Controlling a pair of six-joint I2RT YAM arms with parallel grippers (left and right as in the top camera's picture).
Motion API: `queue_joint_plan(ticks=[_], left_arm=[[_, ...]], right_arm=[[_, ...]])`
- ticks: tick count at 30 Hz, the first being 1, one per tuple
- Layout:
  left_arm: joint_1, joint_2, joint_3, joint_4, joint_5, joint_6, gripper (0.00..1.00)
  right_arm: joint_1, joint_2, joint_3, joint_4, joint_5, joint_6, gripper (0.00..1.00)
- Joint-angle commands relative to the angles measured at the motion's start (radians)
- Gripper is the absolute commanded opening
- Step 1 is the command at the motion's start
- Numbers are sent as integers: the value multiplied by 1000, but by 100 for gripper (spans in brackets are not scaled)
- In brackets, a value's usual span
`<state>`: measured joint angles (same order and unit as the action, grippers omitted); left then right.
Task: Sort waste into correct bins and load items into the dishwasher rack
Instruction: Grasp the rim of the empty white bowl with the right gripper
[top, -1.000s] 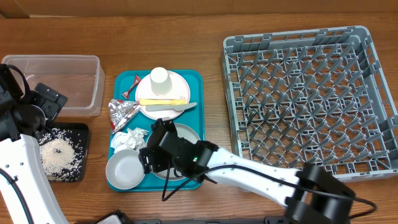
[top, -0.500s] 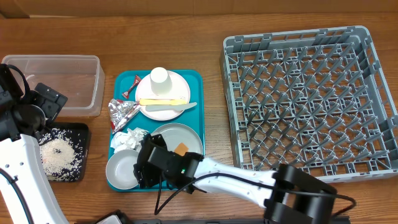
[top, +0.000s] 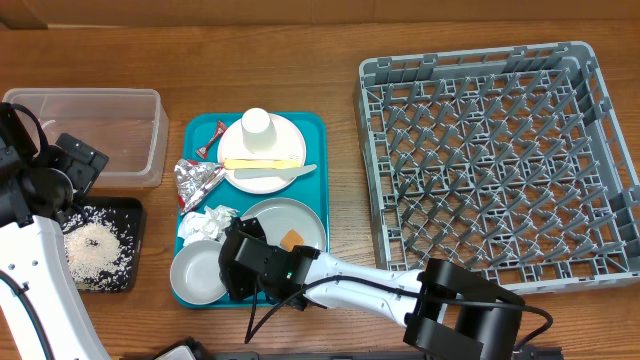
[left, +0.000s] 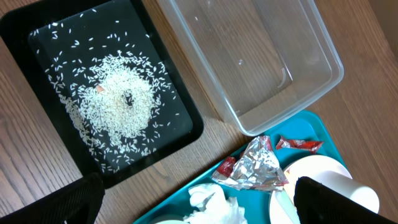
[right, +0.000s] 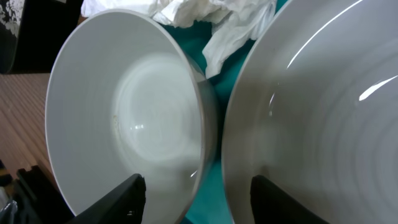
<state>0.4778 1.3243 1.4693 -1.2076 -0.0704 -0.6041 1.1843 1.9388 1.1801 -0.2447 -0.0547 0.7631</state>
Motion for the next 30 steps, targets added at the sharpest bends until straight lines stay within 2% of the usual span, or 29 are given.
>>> queue_joint_plan(ticks=[1,4,10,15,30], left_arm=[[0,-4,26,0,9,-13,100],[0,-4,26,0,9,-13,100],[0,-4,26,0,9,-13,100],[0,-4,26,0,9,-13,100],[0,-4,26,0,9,-13,100]], right_arm=[[-1,3,24,11,1,0,50],[-1,3,24,10,2,0,50],[-1,5,24,13,12,0,34],[-1,5,24,12,11,0,31],[-2,5,24,19,11,0,13]])
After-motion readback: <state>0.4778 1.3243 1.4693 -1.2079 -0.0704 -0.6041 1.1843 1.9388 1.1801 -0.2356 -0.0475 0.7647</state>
